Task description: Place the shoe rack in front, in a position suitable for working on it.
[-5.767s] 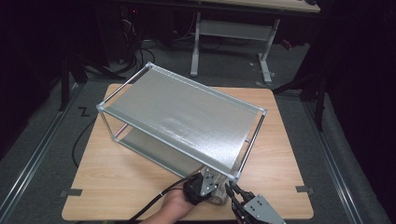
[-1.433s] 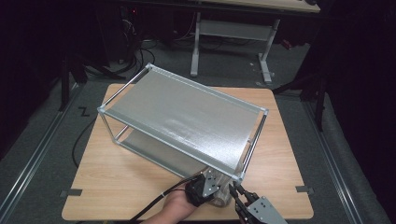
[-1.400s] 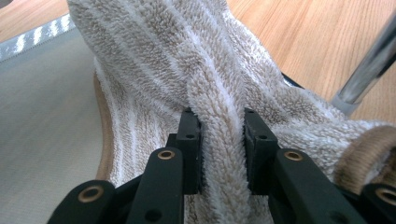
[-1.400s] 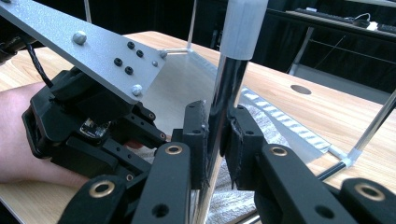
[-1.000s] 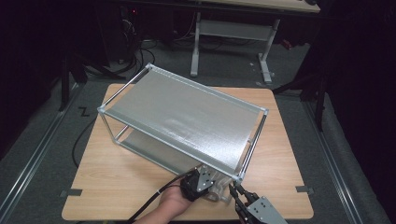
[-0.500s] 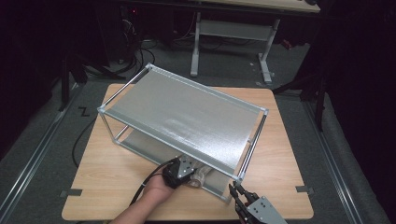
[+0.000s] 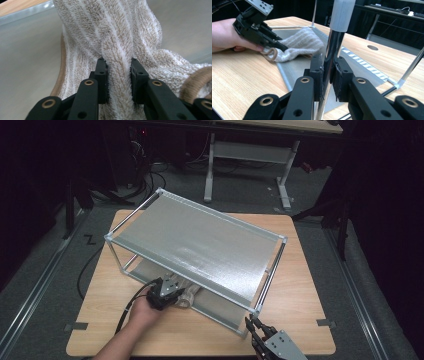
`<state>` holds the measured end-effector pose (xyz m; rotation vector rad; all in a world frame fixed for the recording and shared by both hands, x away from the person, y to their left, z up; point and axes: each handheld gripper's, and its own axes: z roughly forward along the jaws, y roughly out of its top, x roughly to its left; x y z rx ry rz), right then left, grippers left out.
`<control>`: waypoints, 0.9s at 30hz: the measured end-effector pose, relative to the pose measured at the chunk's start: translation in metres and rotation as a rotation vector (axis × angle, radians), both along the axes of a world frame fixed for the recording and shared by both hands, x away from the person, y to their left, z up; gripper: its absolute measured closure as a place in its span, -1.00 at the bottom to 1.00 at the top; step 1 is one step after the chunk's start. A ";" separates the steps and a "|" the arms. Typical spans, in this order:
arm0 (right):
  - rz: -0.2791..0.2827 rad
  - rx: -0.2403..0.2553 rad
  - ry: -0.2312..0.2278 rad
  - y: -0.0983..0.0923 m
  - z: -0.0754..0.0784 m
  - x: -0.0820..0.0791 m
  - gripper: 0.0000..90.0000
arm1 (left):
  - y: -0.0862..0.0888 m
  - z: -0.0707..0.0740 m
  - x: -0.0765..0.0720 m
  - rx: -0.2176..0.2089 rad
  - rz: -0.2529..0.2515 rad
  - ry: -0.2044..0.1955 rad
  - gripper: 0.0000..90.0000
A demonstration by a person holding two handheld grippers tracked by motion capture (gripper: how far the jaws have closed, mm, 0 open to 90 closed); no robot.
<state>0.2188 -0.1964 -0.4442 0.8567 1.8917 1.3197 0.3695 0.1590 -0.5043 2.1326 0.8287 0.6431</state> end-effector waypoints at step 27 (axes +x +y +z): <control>0.000 -0.004 -0.003 0.000 0.000 0.000 0.76 | 0.083 0.003 0.031 0.087 0.101 -0.021 0.64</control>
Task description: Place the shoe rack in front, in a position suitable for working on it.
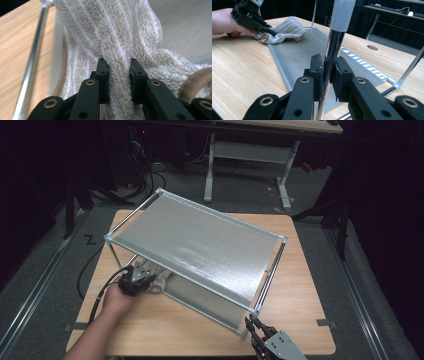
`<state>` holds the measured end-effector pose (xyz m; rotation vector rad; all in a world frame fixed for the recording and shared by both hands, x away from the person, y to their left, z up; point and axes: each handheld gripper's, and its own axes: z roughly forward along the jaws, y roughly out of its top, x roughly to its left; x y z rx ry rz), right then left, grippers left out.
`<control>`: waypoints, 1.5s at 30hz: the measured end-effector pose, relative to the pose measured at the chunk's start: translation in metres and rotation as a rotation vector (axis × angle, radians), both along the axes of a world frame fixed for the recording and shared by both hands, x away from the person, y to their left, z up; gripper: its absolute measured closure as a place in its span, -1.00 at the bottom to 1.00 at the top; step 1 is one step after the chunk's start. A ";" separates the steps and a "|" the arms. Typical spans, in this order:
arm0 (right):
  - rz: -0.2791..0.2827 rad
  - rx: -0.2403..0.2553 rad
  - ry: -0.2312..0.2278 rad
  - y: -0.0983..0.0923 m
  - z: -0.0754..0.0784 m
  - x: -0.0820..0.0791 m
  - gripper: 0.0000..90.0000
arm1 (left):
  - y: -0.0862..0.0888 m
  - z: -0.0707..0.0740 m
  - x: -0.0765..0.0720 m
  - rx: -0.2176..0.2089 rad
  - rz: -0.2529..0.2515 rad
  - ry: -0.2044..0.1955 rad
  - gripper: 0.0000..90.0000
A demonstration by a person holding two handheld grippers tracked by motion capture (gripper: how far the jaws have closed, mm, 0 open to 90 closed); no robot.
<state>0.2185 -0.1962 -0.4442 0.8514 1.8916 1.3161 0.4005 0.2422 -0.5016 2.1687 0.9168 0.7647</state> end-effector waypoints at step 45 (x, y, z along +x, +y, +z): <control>0.007 0.005 0.002 0.000 0.000 0.000 0.76 | -0.147 0.002 -0.065 -0.061 -0.212 0.028 0.64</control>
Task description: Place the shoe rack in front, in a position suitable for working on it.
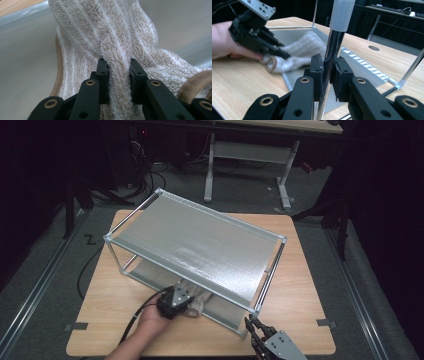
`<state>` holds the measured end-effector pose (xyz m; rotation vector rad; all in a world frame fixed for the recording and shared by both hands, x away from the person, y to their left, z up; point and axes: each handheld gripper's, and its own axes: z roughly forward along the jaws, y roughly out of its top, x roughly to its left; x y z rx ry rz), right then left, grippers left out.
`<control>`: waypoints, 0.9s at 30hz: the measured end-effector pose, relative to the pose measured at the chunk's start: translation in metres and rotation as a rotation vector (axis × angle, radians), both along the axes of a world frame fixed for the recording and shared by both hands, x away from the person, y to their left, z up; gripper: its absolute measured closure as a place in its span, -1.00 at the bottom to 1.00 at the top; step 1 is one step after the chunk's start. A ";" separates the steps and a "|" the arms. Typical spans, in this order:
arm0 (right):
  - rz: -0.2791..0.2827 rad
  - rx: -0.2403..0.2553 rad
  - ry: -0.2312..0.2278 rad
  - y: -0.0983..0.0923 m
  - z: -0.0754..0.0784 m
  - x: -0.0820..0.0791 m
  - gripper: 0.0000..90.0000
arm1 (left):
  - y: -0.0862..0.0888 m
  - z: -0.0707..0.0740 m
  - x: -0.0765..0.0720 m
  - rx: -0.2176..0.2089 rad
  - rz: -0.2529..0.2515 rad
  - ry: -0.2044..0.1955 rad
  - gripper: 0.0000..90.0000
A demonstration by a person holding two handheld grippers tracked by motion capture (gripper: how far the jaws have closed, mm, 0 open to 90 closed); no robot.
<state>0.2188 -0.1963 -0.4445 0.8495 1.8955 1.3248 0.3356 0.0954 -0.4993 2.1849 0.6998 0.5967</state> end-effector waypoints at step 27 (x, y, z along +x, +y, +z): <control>0.004 -0.002 -0.001 0.000 0.000 0.000 0.76 | -0.027 0.018 -0.045 -0.181 -0.094 -0.066 0.70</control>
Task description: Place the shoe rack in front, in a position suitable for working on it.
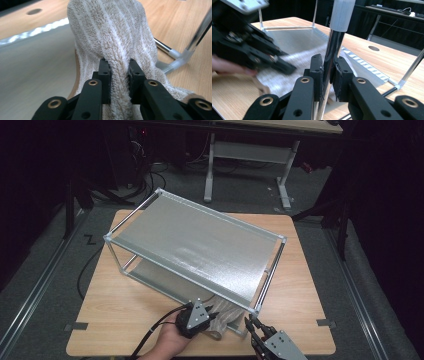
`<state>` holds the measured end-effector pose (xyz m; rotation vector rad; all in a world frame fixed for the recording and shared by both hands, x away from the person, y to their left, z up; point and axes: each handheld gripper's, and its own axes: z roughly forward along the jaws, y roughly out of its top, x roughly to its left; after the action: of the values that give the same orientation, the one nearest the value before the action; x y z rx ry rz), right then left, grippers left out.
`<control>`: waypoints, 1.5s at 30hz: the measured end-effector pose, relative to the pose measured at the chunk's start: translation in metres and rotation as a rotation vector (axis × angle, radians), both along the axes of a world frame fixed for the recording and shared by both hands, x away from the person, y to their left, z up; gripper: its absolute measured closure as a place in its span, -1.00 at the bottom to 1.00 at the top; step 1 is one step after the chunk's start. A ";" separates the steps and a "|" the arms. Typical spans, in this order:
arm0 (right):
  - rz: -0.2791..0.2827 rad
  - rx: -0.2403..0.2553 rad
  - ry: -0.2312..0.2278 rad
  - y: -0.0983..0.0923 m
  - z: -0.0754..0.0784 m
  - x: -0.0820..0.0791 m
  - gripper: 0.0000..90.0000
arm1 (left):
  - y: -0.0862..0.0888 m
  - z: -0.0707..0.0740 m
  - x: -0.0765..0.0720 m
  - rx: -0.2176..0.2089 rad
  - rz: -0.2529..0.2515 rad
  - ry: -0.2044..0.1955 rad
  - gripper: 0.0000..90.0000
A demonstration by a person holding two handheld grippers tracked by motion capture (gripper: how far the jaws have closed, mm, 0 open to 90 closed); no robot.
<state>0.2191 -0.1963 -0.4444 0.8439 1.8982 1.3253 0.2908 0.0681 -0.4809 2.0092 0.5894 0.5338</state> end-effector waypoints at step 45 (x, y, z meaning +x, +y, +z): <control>-0.024 0.010 -0.015 -0.002 -0.002 0.006 0.75 | 0.146 0.054 -0.096 -0.330 0.192 -0.323 0.70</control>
<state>0.2251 -0.1983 -0.4462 0.8566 1.8654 1.3242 0.1949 0.2138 -0.4271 1.5253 0.6271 0.8035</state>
